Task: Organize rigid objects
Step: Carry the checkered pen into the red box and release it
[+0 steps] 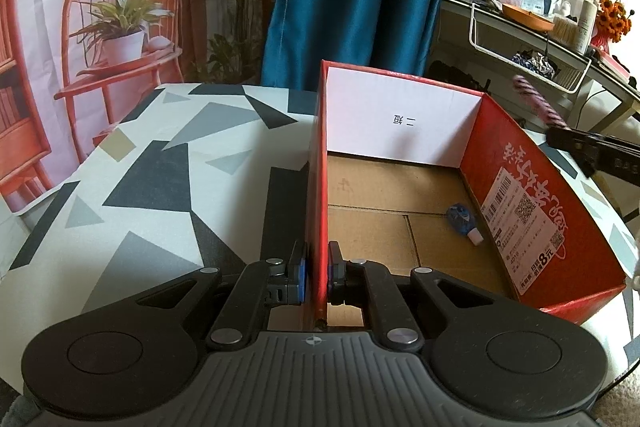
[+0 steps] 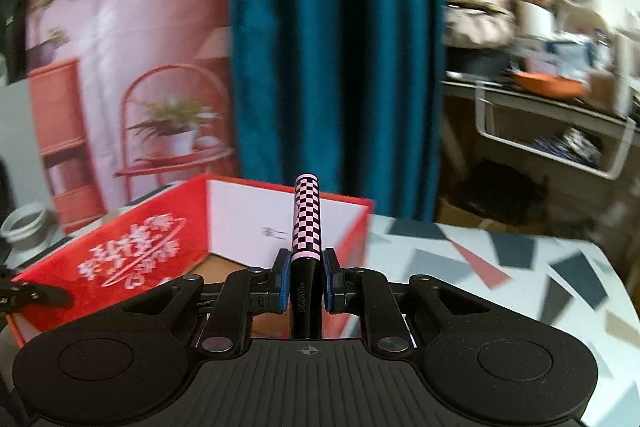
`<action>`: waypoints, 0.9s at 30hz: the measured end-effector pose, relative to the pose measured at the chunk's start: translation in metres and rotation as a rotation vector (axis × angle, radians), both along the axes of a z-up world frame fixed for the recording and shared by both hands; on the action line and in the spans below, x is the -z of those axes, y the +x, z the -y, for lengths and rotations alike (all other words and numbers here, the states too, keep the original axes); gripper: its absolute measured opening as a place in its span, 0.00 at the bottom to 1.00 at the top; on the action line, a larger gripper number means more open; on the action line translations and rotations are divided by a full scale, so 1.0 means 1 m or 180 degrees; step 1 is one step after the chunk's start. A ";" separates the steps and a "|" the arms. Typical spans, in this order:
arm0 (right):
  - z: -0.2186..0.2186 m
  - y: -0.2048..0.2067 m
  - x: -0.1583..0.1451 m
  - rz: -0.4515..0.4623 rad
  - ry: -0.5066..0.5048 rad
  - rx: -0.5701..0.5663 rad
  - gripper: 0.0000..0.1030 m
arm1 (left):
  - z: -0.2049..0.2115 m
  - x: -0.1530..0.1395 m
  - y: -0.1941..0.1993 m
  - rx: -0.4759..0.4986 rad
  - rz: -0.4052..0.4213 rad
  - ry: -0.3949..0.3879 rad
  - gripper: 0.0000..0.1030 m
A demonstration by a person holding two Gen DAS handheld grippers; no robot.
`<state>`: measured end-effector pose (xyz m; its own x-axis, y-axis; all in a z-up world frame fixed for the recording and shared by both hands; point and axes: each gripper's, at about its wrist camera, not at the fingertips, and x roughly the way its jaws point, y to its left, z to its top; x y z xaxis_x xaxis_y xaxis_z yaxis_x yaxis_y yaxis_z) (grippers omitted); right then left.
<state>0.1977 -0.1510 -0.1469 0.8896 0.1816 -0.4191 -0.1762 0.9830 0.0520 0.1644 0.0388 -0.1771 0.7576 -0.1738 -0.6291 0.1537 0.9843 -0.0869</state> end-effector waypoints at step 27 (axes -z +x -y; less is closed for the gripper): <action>0.013 0.004 0.007 -0.0008 0.0050 0.0180 0.18 | 0.001 0.000 0.000 -0.0015 0.0003 0.0005 0.10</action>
